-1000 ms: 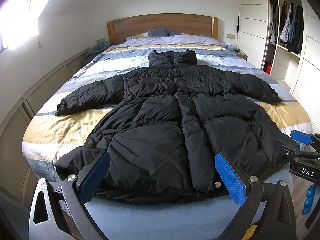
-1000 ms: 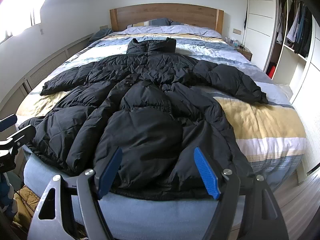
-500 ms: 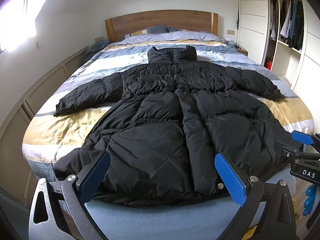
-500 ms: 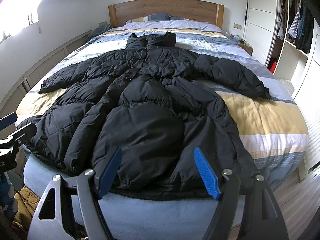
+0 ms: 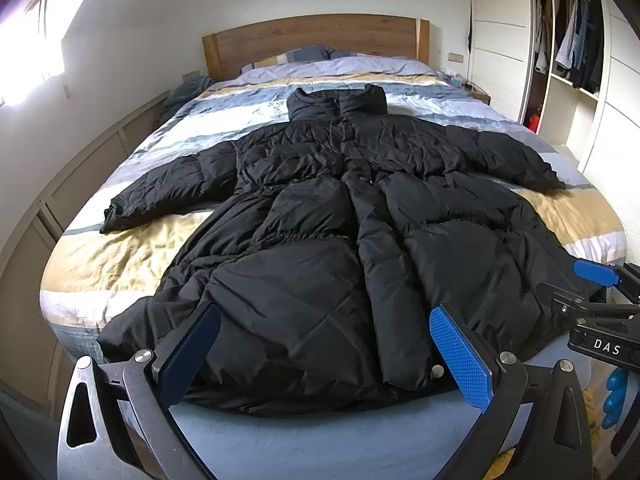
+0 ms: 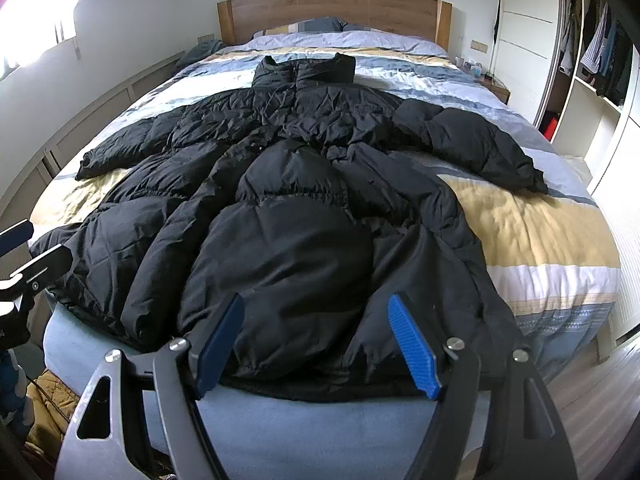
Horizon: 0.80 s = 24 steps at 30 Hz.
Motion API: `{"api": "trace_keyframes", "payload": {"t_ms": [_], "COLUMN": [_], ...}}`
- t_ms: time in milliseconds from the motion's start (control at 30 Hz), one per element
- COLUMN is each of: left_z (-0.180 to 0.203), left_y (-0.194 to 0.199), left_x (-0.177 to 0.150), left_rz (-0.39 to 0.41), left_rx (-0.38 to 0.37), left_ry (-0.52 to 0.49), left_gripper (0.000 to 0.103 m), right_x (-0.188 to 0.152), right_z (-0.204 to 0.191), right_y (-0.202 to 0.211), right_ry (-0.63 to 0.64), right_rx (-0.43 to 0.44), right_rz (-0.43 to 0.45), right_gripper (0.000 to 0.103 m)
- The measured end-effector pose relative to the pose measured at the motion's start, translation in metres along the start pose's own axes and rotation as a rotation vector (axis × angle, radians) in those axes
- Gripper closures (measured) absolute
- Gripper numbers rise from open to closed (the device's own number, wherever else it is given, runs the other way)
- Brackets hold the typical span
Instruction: Fold large clothes
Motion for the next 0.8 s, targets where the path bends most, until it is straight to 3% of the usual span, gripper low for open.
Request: {"api": "trace_keyframes", "payload": {"t_ms": [800], "left_z": [0.018], "left_y": [-0.014], "left_x": [-0.003], "left_rz": [-0.023], "left_rx": [-0.117], "left_ry": [-0.034], "left_gripper": [0.001], "right_x": [0.000], "right_z": [0.003], "right_y": [-0.017], "right_ry": [-0.004], "right_rx": [-0.049], "right_rz": [-0.054], "right_gripper": [0.029]}}
Point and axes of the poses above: each gripper's, at about its wrist camera, not at the fingertips, and y roughly against the way its jaws point, z to its right, x to its top, the point moved 10 cm from there along -y, roughly the way its jaws point, and after that the axes turned 11 degrees about -z, right-handed, at the moved point
